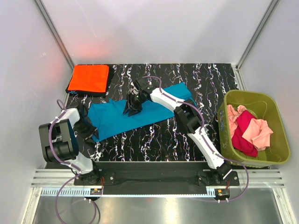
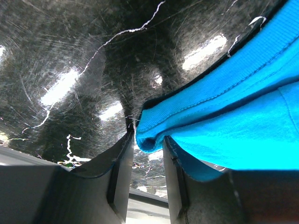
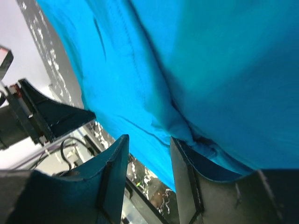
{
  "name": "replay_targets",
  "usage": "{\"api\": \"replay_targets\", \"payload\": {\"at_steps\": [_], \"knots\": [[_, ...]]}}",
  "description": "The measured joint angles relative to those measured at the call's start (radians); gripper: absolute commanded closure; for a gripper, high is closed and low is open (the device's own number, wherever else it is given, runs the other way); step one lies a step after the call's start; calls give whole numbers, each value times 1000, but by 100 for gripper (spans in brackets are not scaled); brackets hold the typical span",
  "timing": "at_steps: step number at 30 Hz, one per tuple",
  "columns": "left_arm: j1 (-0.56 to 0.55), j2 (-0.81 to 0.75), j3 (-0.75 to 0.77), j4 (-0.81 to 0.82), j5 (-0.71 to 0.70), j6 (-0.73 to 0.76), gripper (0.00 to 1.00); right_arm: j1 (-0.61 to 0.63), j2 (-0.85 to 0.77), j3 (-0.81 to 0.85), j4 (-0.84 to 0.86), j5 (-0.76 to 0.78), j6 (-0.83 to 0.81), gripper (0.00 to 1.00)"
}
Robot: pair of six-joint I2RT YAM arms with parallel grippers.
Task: Fold and stack the t-shirts
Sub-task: Fold the tshirt
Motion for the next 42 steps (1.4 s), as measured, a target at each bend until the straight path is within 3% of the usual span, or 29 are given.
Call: {"api": "replay_targets", "payload": {"at_steps": [5,12,15,21,25,30,33,34,42], "knots": [[1,6,3,-3,0,-1,63,-6,0,0,1,62,11,53],[2,0,5,-15,-9,1,50,-69,0,49,-76,68,-33,45],[2,-18,5,-14,-16,4,40,-117,-24,81,-132,84,-71,40],[-5,-102,12,-29,-17,11,37,-301,-201,-24,-262,189,-140,41],[-82,-203,69,-55,-28,19,37,-464,-325,-149,-325,309,-201,43],[-242,-201,205,-15,1,37,41,-532,-351,-228,-393,459,-256,49],[-311,-95,284,14,18,53,43,-528,-352,-298,-402,504,-268,57],[-330,-50,306,24,23,57,44,-530,-352,-332,-399,512,-272,66],[-370,147,319,54,60,76,45,-579,-365,-503,-362,579,-292,81]]}}
